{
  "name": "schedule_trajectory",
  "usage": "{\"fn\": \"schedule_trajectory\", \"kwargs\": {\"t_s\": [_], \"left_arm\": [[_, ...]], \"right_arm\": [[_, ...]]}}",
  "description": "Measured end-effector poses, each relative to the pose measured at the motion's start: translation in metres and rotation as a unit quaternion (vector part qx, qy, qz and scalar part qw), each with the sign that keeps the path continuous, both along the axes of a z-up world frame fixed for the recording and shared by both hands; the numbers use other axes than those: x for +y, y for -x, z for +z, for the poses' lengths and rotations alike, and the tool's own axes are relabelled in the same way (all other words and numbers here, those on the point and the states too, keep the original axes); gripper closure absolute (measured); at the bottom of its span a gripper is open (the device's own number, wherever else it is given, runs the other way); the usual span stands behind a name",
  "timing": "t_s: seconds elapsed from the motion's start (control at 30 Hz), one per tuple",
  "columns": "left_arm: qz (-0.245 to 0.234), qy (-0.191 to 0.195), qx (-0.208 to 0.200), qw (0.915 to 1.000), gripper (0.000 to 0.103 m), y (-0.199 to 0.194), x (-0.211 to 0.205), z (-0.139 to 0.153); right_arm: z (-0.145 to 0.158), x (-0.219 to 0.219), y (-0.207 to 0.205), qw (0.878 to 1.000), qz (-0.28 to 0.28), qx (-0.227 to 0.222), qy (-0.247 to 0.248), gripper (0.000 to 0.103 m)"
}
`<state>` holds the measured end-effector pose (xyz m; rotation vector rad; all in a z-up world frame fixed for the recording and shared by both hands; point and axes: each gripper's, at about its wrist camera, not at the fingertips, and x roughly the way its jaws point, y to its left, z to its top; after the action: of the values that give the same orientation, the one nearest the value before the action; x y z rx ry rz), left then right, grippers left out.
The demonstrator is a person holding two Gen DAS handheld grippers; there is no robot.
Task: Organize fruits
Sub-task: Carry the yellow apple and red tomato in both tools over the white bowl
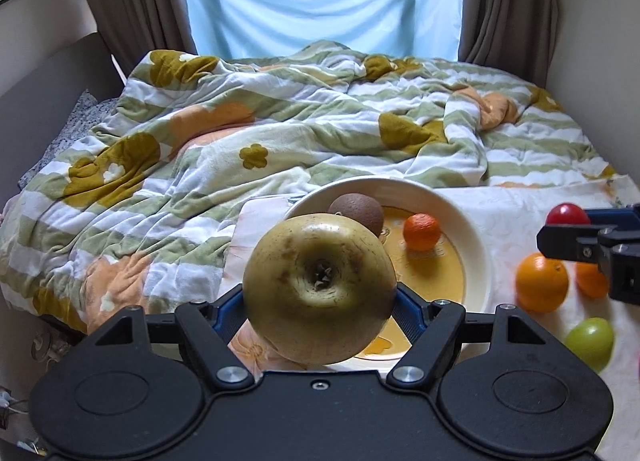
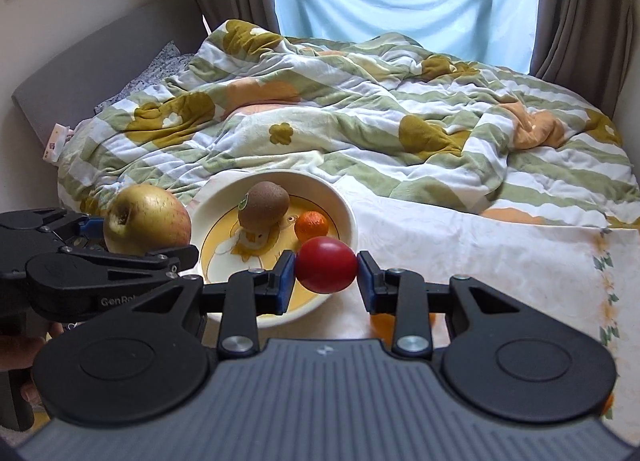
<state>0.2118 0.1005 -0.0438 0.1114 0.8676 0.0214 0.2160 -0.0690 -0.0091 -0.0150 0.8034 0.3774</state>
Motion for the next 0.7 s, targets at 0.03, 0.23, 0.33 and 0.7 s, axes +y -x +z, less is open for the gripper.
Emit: {"fn": "schedule_trajectory", "kwargs": {"t_s": [0.03, 0.23, 0.33, 0.7], "left_arm": [[-0.005, -0.004, 0.004, 1.0, 0.024, -0.005, 0.002, -0.004], [-0.045, -0.038, 0.017, 0.9981, 0.024, -0.025, 0.003, -0.027], [-0.058, -0.046, 0.023, 0.9969, 0.024, -0.033, 0.003, -0.035], [-0.079, -0.04, 0.042, 0.9952, 0.023, -0.051, 0.004, -0.05]], "right_arm": [[-0.003, 0.004, -0.005, 1.0, -0.002, 0.003, 0.001, 0.055], [-0.018, 0.02, -0.027, 1.0, -0.018, 0.024, 0.005, 0.055], [-0.024, 0.024, -0.035, 0.999, -0.026, 0.031, 0.009, 0.055], [-0.036, 0.026, -0.05, 0.997, -0.055, 0.047, 0.02, 0.055]]}}
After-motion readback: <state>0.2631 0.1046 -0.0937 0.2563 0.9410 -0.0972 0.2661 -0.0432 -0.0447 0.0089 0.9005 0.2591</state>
